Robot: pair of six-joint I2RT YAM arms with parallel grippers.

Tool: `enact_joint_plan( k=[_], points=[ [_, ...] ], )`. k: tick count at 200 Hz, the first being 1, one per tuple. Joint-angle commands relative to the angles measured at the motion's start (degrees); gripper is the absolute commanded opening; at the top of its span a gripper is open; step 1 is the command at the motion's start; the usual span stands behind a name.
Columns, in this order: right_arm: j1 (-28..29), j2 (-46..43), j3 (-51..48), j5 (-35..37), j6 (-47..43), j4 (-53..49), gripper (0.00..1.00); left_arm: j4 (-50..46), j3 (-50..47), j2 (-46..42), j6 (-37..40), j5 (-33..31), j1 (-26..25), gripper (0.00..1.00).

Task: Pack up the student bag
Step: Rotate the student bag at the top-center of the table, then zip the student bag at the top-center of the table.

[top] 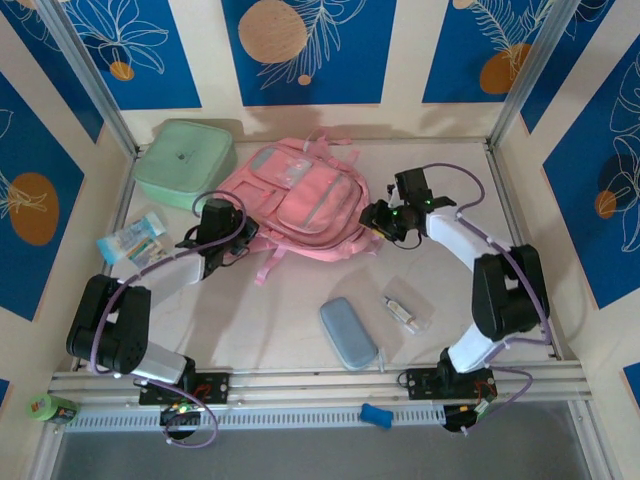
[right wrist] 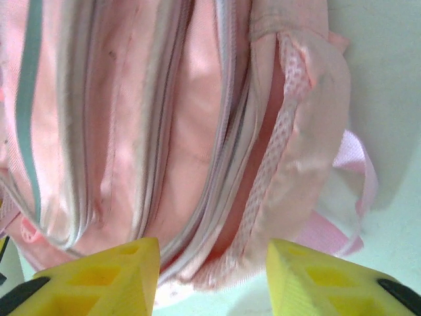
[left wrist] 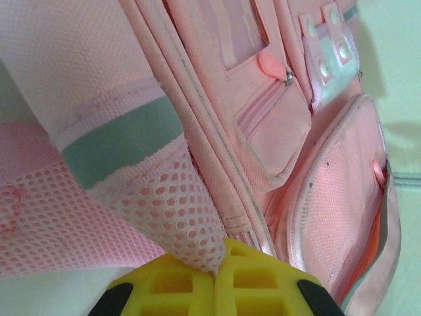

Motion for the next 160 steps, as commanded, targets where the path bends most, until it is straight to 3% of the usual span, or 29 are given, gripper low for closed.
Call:
enact_joint_plan(
  k=[1, 38, 74, 108, 160],
  points=[
    [4.85, -5.84, -2.30, 6.86, -2.36, -6.48, 0.49, 1.17, 0.93, -3.60, -2.13, -2.25, -2.07, 0.00],
    [19.67, -9.39, -1.32, 17.98, -1.93, -9.54, 0.49, -1.52, 1.88, -5.31, -3.12, -3.10, -3.91, 0.00],
    [30.84, -2.35, 4.62, 21.39, 2.51, -6.49, 0.45, -1.86, 0.55, -7.32, -6.34, -4.34, -5.82, 0.00],
    [36.75, 6.83, 12.04, 19.78, 6.57, -1.65, 0.40, -2.15, 0.33, -8.37, -7.85, -5.04, -6.67, 0.00],
    [40.44, 13.98, 16.12, 28.35, 7.42, 5.30, 0.40, 0.06, -0.10, -8.55, -9.95, -3.96, -7.05, 0.00]
  ],
)
